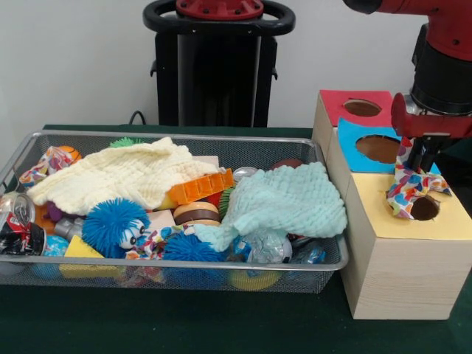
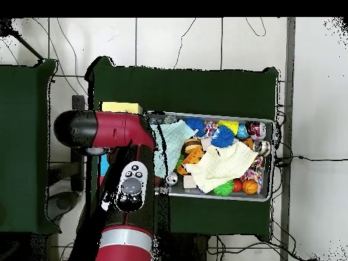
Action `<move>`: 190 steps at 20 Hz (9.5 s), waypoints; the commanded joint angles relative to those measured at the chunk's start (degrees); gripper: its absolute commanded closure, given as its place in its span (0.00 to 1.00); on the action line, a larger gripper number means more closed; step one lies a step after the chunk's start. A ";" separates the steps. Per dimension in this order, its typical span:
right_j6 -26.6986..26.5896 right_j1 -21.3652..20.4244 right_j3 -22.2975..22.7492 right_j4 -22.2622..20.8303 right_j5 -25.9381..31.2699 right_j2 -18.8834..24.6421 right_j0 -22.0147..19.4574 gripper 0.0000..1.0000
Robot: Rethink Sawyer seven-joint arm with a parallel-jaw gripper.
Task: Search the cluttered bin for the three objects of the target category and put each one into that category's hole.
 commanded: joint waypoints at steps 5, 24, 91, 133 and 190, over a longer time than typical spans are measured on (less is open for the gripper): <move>3.94 3.94 -8.75 -3.05 -5.54 3.37 -4.99 1.00; 3.86 1.45 -7.09 -5.22 -1.38 1.72 -3.50 1.00; 8.93 -0.34 -1.68 -6.90 -5.92 3.71 -3.96 1.00; 9.23 0.71 1.36 -6.99 -12.05 3.69 -3.76 1.00; 12.82 3.70 0.30 -3.38 -17.56 4.24 -1.11 1.00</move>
